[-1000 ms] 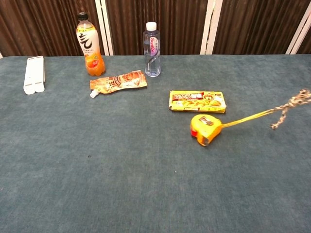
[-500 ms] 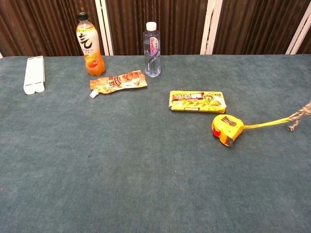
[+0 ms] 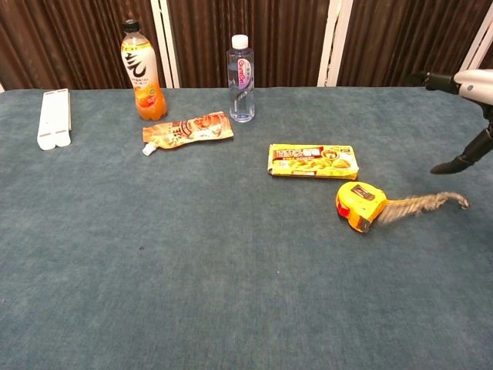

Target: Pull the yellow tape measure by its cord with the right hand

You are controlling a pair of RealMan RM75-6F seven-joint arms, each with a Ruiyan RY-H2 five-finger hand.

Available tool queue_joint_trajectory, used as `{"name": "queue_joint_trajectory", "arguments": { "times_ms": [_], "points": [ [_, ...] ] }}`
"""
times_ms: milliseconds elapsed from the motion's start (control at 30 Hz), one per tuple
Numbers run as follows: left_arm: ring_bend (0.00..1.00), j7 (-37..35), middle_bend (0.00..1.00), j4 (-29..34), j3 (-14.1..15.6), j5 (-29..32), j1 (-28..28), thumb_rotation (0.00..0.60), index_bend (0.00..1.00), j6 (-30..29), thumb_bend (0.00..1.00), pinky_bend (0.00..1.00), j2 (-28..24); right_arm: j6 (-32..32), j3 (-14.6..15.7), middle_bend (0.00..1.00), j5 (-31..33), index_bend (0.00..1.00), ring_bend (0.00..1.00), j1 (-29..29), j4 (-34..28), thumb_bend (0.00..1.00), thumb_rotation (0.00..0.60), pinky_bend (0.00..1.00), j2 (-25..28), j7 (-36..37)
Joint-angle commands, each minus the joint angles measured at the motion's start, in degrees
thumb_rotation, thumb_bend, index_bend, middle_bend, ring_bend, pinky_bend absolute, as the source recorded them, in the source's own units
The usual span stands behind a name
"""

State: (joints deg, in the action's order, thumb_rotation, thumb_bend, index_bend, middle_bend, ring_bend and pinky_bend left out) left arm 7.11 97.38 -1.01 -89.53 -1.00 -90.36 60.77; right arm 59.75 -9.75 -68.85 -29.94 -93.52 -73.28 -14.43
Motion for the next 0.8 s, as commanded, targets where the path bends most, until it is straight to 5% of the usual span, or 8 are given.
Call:
{"name": "queue_joint_trajectory", "arguments": {
  "times_ms": [33,500,800],
  "points": [
    [0.00,-0.29,0.00,-0.12,0.00,-0.14,-0.01,0.600,0.05,-0.15,0.51,0.06,-0.03,2.02,0.98,0.02,3.71,0.00,0.00,0.53,-3.79,0.00,0.600,0.00,1.56,-6.29],
    [0.00,0.70,0.00,-0.06,-0.17,0.42,-0.60,0.600,0.05,1.04,0.51,0.06,0.41,18.34,9.99,0.02,-5.27,0.10,0.00,16.62,-7.84,0.01,0.600,0.00,10.28,3.57],
    [0.00,0.38,0.00,-1.01,-0.46,0.83,-1.07,0.600,0.05,1.67,0.52,0.06,0.66,26.67,8.94,0.01,-10.41,0.06,0.00,21.37,-1.60,0.02,0.600,0.00,8.98,9.09]
  ]
}}
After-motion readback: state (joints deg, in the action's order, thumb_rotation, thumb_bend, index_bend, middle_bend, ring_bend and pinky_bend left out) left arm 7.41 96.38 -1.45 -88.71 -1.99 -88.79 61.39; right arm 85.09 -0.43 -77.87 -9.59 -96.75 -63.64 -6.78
